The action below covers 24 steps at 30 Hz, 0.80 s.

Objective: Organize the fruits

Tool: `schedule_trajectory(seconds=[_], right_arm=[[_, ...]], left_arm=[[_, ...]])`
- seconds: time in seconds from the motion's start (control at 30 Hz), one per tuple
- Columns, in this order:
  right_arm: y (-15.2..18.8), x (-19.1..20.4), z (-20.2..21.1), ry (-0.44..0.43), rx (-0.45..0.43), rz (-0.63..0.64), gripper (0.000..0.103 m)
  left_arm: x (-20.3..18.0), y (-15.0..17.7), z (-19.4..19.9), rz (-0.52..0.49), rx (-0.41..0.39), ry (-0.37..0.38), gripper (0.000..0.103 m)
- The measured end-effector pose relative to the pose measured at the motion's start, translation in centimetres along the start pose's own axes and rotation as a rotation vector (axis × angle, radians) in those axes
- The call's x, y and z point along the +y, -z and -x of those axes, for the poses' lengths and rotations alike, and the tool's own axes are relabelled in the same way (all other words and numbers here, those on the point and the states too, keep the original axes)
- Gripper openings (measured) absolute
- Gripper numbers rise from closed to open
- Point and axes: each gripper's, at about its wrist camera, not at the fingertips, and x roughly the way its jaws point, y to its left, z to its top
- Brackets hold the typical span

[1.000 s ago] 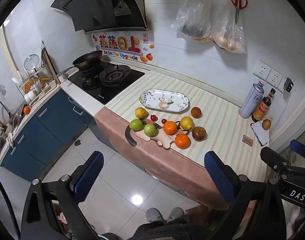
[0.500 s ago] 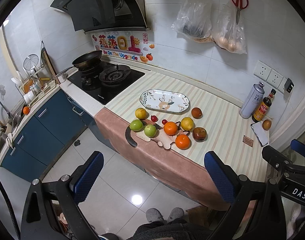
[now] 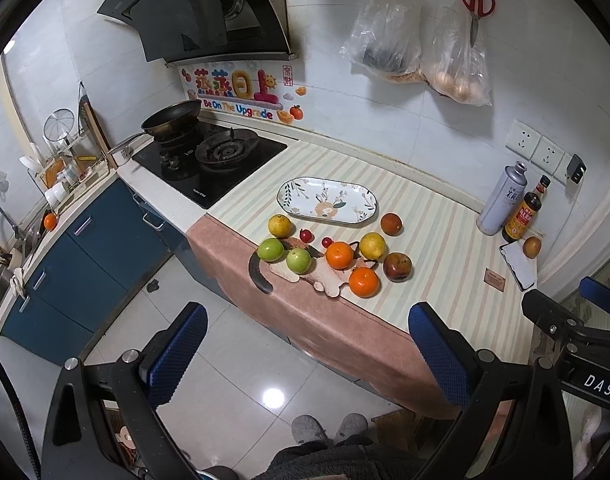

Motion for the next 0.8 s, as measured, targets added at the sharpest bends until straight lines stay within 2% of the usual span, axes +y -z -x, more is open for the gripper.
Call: schedule_trajectory(seconds=[0.8], right_arm=[[0.43, 0.28, 0.14, -0.002, -0.005, -0.005, 0.103]], left_arm=[[-0.22, 0.06, 0.07, 0.0, -0.003, -0.001, 0.103]])
